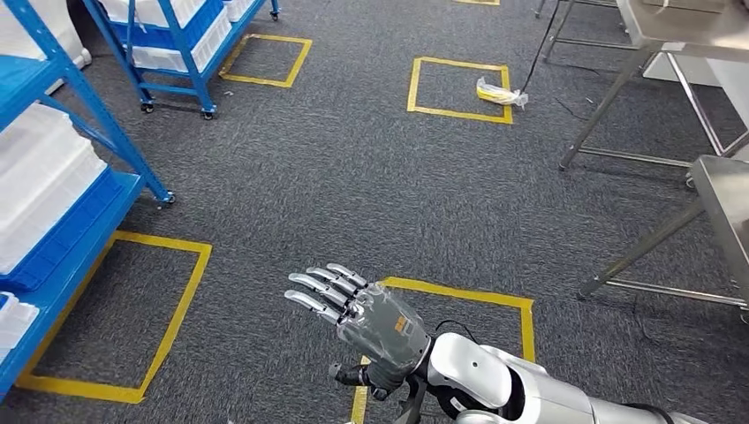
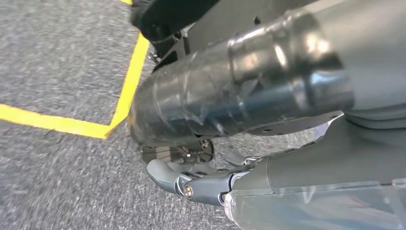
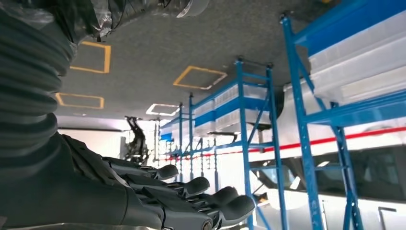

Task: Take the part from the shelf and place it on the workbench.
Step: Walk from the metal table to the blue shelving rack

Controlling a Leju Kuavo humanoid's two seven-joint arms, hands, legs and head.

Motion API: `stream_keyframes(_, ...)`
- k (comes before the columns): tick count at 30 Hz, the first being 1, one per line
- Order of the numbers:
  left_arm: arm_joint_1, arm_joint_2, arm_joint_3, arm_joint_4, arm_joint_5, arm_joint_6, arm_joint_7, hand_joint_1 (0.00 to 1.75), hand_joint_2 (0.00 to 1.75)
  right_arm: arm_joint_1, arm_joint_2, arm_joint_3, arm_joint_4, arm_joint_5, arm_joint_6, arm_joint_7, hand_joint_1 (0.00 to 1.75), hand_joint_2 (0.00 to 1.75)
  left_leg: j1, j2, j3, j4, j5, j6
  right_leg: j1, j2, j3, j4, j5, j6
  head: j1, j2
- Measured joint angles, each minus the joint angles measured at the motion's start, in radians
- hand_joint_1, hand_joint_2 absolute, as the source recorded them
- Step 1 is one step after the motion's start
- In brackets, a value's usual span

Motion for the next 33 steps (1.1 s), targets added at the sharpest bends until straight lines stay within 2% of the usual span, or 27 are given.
stream_keyframes(1, 0.001, 0.0, 0.0, 0.0, 0.0, 0.0, 0.0, 0.0, 0.0, 0.002, -0.001, 0.0, 0.0, 0.0, 0.0, 0.0, 0.0, 1.75, -0.001, -0.014, 0.002, 0.001, -0.002, 0.001, 0.0, 0.002, -0.024, 0.033, -0.003, 0.0, 0.0, 0.0)
stream_keyframes(2, 0.002, 0.0, 0.0, 0.0, 0.0, 0.0, 0.0, 0.0, 0.0, 0.002, -0.002, 0.0, 0.0, 0.0, 0.001, 0.0, 0.0, 1.75, -0.002, -0.029, 0.005, 0.003, -0.004, 0.001, 0.0, 0.003, -0.031, 0.03, 0.015, -0.002, 0.0, 0.0)
stream_keyframes(3, 0.003, 0.0, 0.0, 0.0, 0.0, 0.0, 0.0, 0.0, 0.0, 0.003, -0.003, 0.001, 0.0, 0.0, 0.001, 0.0, 0.0, 1.75, -0.003, -0.044, 0.009, 0.005, -0.008, 0.001, 0.0, 0.007, -0.02, -0.011, 0.052, -0.006, 0.0, 0.0)
stream_keyframes(4, 0.004, 0.0, 0.0, 0.0, 0.0, 0.0, 0.0, 0.0, 0.0, 0.002, -0.005, 0.001, 0.0, 0.0, 0.001, 0.0, 0.0, 1.75, -0.002, -0.059, 0.014, 0.007, -0.013, 0.0, -0.001, 0.018, 0.005, -0.078, 0.1, -0.01, 0.0, 0.0)
stream_keyframes(5, 0.004, 0.0, 0.0, 0.0, 0.0, 0.0, 0.0, 0.0, 0.0, 0.002, -0.006, 0.001, 0.0, 0.0, 0.001, 0.0, 0.0, 1.75, -0.002, -0.072, 0.017, 0.011, -0.018, -0.003, -0.001, 0.04, 0.027, -0.142, 0.134, -0.014, 0.0, 0.0)
stream_keyframes(6, 0.003, 0.0, -0.001, 0.0, 0.0, -0.001, 0.0, 0.0, 0.0, 0.002, -0.009, 0.001, 0.0, 0.0, 0.001, 0.0, 0.0, 1.75, 0.0, -0.085, 0.016, 0.015, -0.022, -0.006, -0.001, 0.061, 0.045, -0.196, 0.152, -0.017, 0.0, 0.0)
stream_keyframes(7, 0.002, 0.0, -0.001, 0.0, 0.0, -0.001, 0.0, 0.0, 0.0, 0.002, -0.01, 0.001, -0.001, 0.0, 0.001, 0.0, 0.0, 1.75, 0.002, -0.096, 0.013, 0.017, -0.025, -0.011, 0.0, 0.076, 0.053, -0.226, 0.159, -0.018, 0.0, 0.0)
stream_keyframes(8, 0.002, -0.001, -0.001, 0.0, 0.0, -0.001, 0.0, 0.0, 0.0, 0.002, -0.011, 0.001, -0.001, -0.001, 0.001, 0.0, 0.0, 1.75, 0.002, -0.105, 0.009, 0.022, -0.025, -0.017, 0.002, 0.079, 0.056, -0.236, 0.152, -0.021, 0.0, 0.0)
stream_keyframes(9, 0.002, 0.0, -0.002, 0.0, 0.0, -0.001, 0.0, 0.0, 0.0, 0.001, -0.011, 0.001, -0.002, -0.001, 0.001, 0.0, 0.0, 1.75, 0.003, -0.112, 0.006, 0.025, -0.026, -0.022, 0.003, 0.07, 0.063, -0.243, 0.15, -0.025, 0.001, 0.0)
stream_keyframes(10, 0.004, 0.0, -0.002, 0.0, 0.0, -0.002, 0.0, 0.0, 0.0, 0.0, -0.011, 0.001, -0.003, -0.001, 0.001, 0.0, 0.0, 1.75, 0.003, -0.107, 0.006, 0.031, -0.029, -0.026, 0.003, 0.057, 0.072, -0.247, 0.152, -0.03, 0.0, 0.0)
stream_keyframes(12, 0.005, 0.0, -0.003, 0.0, 0.0, -0.002, 0.0, 0.0, 0.0, -0.001, -0.012, 0.001, -0.004, -0.001, 0.001, 0.0, 0.0, 1.75, 0.0, -0.064, -0.013, 0.078, -0.05, -0.034, 0.001, 0.032, 0.096, -0.256, 0.145, -0.044, 0.0, 0.0)
stream_keyframes(14, 0.001, 0.0, -0.005, 0.0, -0.001, -0.002, -0.001, 0.0, 0.0, 0.0, -0.013, 0.002, -0.005, -0.002, 0.001, 0.0, 0.0, 1.75, 0.0, -0.013, -0.078, 0.192, -0.094, -0.039, 0.005, 0.005, 0.115, -0.261, 0.133, -0.051, -0.002, 0.0)
stream_keyframes(15, 0.0, 0.0, -0.006, 0.0, -0.001, -0.002, -0.001, 0.0, 0.0, 0.001, -0.013, 0.002, -0.006, -0.002, 0.001, 0.0, 0.0, 1.75, 0.001, -0.001, -0.12, 0.254, -0.113, -0.041, 0.008, -0.009, 0.123, -0.261, 0.125, -0.052, -0.002, 0.0)
stream_keyframes(16, 0.001, 0.0, -0.007, 0.0, -0.001, -0.003, -0.001, 0.0, 0.0, 0.001, -0.014, 0.002, -0.005, -0.002, 0.001, 0.0, 0.0, 1.75, 0.002, 0.005, -0.152, 0.296, -0.119, -0.043, 0.009, -0.022, 0.132, -0.261, 0.116, -0.051, -0.002, 0.0)
stream_keyframes(17, 0.003, 0.0, -0.008, 0.0, -0.002, -0.003, -0.001, 0.0, 0.0, 0.002, -0.014, 0.002, -0.005, -0.002, 0.001, 0.0, 0.0, 1.75, 0.003, 0.009, -0.169, 0.305, -0.108, -0.044, 0.011, -0.035, 0.143, -0.261, 0.105, -0.051, -0.002, 0.0)
stream_keyframes(18, 0.006, 0.0, -0.008, 0.0, -0.002, -0.004, -0.001, 0.0, 0.0, 0.002, -0.014, 0.002, -0.005, -0.002, 0.001, 0.0, 0.0, 1.75, 0.003, 0.012, -0.164, 0.275, -0.08, -0.042, 0.012, -0.047, 0.157, -0.261, 0.095, -0.049, -0.002, 0.0)
stream_keyframes(19, 0.008, 0.001, -0.009, 0.0, -0.002, -0.004, -0.001, 0.0, 0.0, 0.002, -0.015, 0.002, -0.006, -0.002, 0.001, 0.0, 0.0, 1.75, 0.001, 0.02, -0.142, 0.212, -0.038, -0.035, 0.013, -0.059, 0.174, -0.261, 0.082, -0.048, -0.002, 0.0)
stream_keyframes(20, 0.008, 0.001, -0.009, 0.0, -0.002, -0.005, -0.001, 0.0, 0.0, 0.001, -0.015, 0.002, -0.006, -0.002, 0.001, 0.0, 0.0, 1.75, -0.003, 0.039, -0.115, 0.144, 0.0, -0.026, 0.015, -0.071, 0.189, -0.262, 0.069, -0.046, -0.002, 0.0)
stream_keyframes(21, 0.007, 0.002, -0.01, 0.0, -0.003, -0.005, -0.001, 0.0, 0.0, 0.001, -0.015, 0.002, -0.006, -0.002, 0.001, 0.0, 0.0, 1.75, -0.01, 0.059, -0.094, 0.09, 0.021, -0.02, 0.016, -0.083, 0.202, -0.265, 0.058, -0.042, -0.001, 0.0)
stream_keyframes(23, 0.005, 0.002, -0.012, 0.0, -0.003, -0.007, -0.003, 0.0, 0.0, 0.001, -0.016, 0.003, -0.006, -0.002, 0.002, 0.0, 0.0, 1.75, -0.023, 0.085, -0.073, 0.04, 0.027, -0.011, 0.017, -0.103, 0.222, -0.271, 0.043, -0.03, -0.001, 0.0)
stream_keyframes(25, 0.007, 0.002, -0.014, 0.0, -0.003, -0.008, -0.003, 0.0, 0.0, -0.002, -0.016, 0.003, -0.007, -0.002, 0.003, 0.0, 0.0, 1.75, -0.026, 0.067, -0.057, 0.024, 0.017, 0.001, 0.016, -0.114, 0.238, -0.266, 0.043, -0.016, -0.001, 0.0)
stream_keyframes(26, 0.01, 0.002, -0.015, 0.0, -0.003, -0.008, -0.003, 0.0, 0.0, -0.003, -0.017, 0.004, -0.007, -0.002, 0.003, 0.0, 0.0, 1.75, -0.024, 0.055, -0.044, 0.016, 0.016, 0.007, 0.013, -0.105, 0.24, -0.25, 0.047, -0.012, 0.0, 0.0)
stream_keyframes(27, 0.011, 0.003, -0.015, 0.0, -0.003, -0.008, -0.003, 0.0, 0.0, -0.005, -0.017, 0.004, -0.008, -0.002, 0.002, 0.0, 0.0, 1.75, -0.021, 0.044, -0.028, 0.009, 0.011, 0.013, 0.01, -0.083, 0.228, -0.222, 0.055, -0.009, -0.001, 0.0)
stream_keyframes(29, 0.006, 0.004, -0.016, 0.0, -0.004, -0.008, -0.003, 0.0, 0.0, -0.005, -0.019, 0.005, -0.009, -0.003, 0.003, 0.0, 0.0, 1.75, -0.018, 0.021, 0.003, 0.002, -0.005, 0.02, 0.003, -0.027, 0.15, -0.106, 0.051, -0.006, -0.001, 0.0)
stream_keyframes(31, 0.0, 0.005, -0.017, 0.0, -0.004, -0.008, -0.003, 0.0, 0.0, -0.002, -0.024, 0.006, -0.009, -0.003, 0.003, 0.0, 0.0, 1.75, -0.017, -0.009, 0.031, 0.001, -0.028, 0.023, 0.0, -0.001, 0.045, 0.004, 0.0, 0.001, -0.002, 0.0)
stream_keyframes(32, 0.0, 0.005, -0.017, 0.0, -0.005, -0.008, -0.003, 0.0, 0.0, 0.0, -0.025, 0.007, -0.009, -0.003, 0.003, 0.0, 0.0, 1.75, -0.017, -0.026, 0.049, 0.001, -0.042, 0.022, -0.001, 0.0, 0.007, 0.025, -0.035, 0.004, -0.001, 0.0)
stream_keyframes(33, 0.002, 0.005, -0.018, 0.0, -0.007, -0.008, -0.002, 0.0, 0.0, 0.0, -0.026, 0.008, -0.009, -0.003, 0.003, 0.0, 0.0, 1.75, -0.017, -0.041, 0.068, 0.001, -0.056, 0.021, -0.001, 0.0, -0.018, 0.021, -0.059, 0.006, -0.001, 0.0)
